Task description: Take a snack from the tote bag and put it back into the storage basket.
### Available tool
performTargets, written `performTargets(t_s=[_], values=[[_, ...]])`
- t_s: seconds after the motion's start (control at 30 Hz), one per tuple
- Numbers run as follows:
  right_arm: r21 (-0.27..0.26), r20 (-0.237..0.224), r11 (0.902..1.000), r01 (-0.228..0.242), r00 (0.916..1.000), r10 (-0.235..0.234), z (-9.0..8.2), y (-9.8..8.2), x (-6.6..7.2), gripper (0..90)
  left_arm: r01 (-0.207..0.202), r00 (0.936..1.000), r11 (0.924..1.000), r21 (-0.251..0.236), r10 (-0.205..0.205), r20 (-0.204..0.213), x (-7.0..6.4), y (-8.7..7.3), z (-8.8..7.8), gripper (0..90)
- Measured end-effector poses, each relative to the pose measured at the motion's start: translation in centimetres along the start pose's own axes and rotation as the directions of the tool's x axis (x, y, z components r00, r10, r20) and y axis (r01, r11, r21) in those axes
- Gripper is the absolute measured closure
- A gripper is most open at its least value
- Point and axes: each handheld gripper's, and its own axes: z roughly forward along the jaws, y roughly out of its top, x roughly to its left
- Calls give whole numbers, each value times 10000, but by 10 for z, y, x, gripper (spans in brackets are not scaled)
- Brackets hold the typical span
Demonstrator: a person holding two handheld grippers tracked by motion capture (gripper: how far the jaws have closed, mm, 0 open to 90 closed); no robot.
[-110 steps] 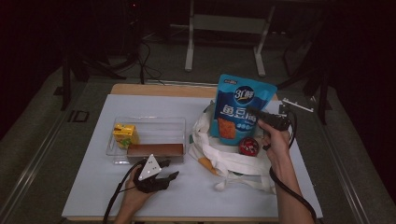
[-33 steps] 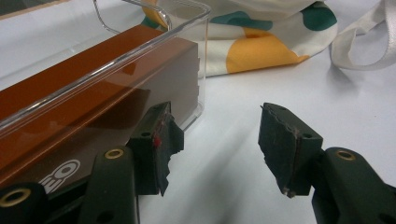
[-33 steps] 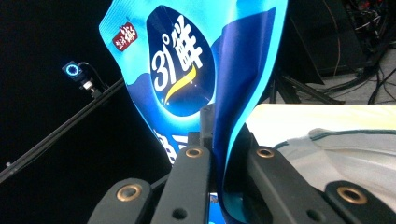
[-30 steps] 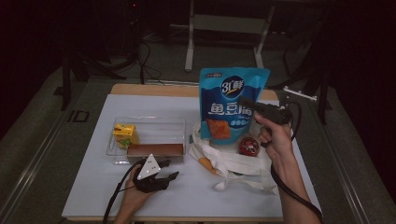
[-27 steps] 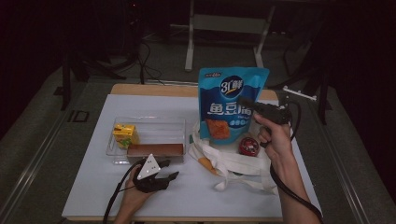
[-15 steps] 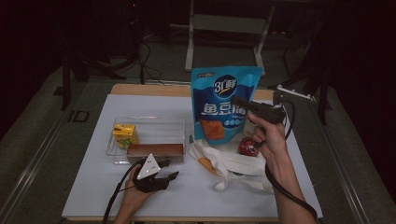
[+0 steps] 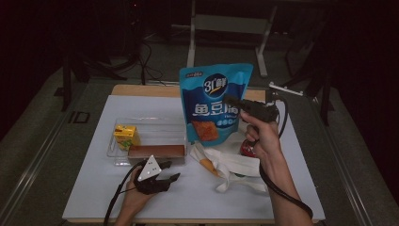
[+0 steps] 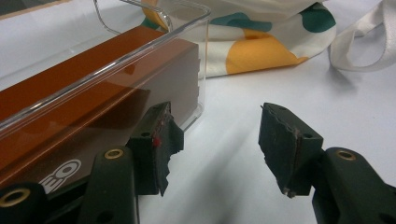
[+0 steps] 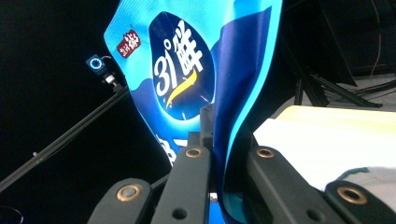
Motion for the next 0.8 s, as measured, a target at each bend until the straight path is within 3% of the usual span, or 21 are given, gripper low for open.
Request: performTargets(t_s=[0.37, 0.8], values=[[86, -279, 10000, -20, 9996, 23, 14, -1, 7, 900, -65, 10000, 10000, 2, 65, 22, -1, 0, 0, 453], [295, -684, 9996, -16, 9977, 36, 44, -3, 15, 900, -3, 10000, 9999, -124, 3, 51, 0, -1, -1, 458]])
